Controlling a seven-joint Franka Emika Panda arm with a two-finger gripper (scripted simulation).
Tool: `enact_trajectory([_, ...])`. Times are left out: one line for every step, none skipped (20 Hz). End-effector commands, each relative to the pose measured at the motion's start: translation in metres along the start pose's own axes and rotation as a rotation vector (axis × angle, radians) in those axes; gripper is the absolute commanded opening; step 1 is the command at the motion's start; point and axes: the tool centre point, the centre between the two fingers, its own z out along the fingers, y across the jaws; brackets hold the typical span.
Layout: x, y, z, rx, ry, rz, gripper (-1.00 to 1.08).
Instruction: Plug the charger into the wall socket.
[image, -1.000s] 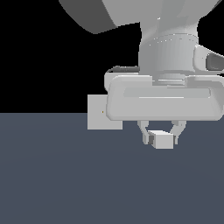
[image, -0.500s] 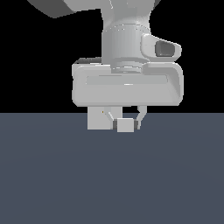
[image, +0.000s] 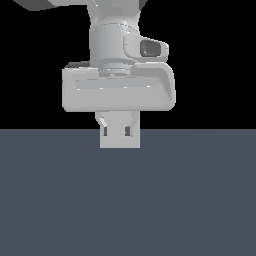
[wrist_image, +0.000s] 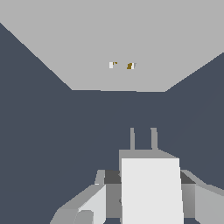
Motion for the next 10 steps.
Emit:
enact_trajectory([0.0027, -0.0071, -0.0027, -0.002, 0.0, 0.013, -1.0])
enact_trajectory([0.0036, -0.0093, -0.0035, -0.003, 0.0, 0.016, -1.0])
enact_trajectory([0.0043, -0.0111, -0.0041, -0.003, -0.001, 0.019, -1.0])
enact_trajectory([0.005, -0.0127, -0.0046, -0.003, -0.001, 0.021, -1.0])
enact_trajectory([0.0055, -0.0139, -0.0051, -0.004, -0.001, 0.023, -1.0])
enact_trajectory([0.0059, -0.0148, -0.0053, -0.004, -0.001, 0.024, -1.0])
enact_trajectory([0.0061, -0.0153, -0.0055, -0.004, -0.001, 0.025, -1.0])
enact_trajectory([0.0062, -0.0156, -0.0056, -0.004, -0.001, 0.025, -1.0])
enact_trajectory([0.0062, -0.0156, -0.0056, -0.004, -0.001, 0.025, -1.0])
enact_trajectory([0.0062, -0.0156, -0.0056, -0.004, -0.001, 0.025, -1.0])
